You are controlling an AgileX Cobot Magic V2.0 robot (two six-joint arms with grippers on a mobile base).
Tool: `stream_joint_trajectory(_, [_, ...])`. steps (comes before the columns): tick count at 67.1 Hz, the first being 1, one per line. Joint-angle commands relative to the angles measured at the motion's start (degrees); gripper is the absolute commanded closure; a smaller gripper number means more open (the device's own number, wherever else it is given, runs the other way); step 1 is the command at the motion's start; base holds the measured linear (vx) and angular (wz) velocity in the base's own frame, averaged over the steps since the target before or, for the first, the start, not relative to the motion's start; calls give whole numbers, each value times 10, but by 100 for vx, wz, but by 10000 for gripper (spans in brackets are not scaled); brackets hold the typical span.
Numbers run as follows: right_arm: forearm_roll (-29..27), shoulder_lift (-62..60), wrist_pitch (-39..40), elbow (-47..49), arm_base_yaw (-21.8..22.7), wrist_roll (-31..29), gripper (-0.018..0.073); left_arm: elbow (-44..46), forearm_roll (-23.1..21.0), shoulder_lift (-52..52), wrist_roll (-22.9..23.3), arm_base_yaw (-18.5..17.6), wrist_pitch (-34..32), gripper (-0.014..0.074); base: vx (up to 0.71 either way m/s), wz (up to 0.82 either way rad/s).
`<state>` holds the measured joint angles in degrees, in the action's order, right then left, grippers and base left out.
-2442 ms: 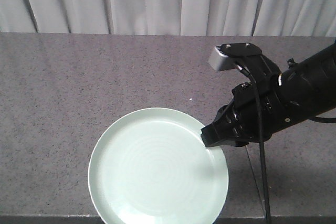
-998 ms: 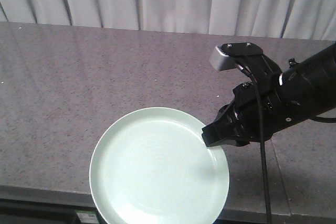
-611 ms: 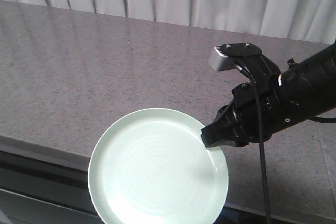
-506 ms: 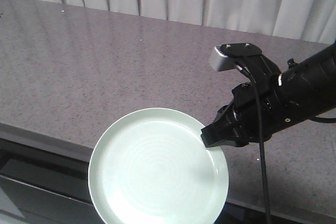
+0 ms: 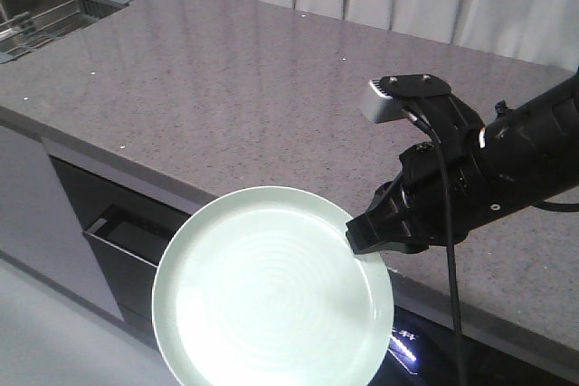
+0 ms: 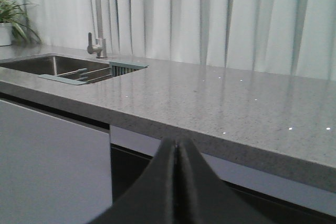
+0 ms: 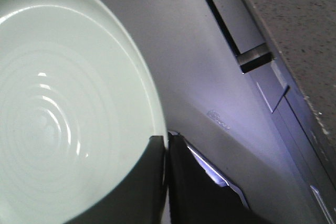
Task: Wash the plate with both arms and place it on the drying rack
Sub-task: 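Drive the base backward away from the counter holding the plate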
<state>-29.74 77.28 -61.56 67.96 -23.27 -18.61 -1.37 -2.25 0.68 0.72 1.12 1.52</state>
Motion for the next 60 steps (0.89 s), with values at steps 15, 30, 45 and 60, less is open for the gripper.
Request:
stream_joint_trajectory(15, [-22,-18,16,14,0,-4,561,16,-2,8,3,-1,-42,603,-9,34])
stream_joint_trajectory(30, [-22,-18,17,14,0,-4,561,16,-2,8,3,-1,-42,603,-7,28])
stream_joint_trajectory(45, [-22,-18,17,14,0,-4,561,16,-2,8,3,-1,-42,603,-7,27])
stream_joint_trajectory(60, [-22,-18,17,14,0,-4,561,16,-2,8,3,-1,-42,603,-7,28])
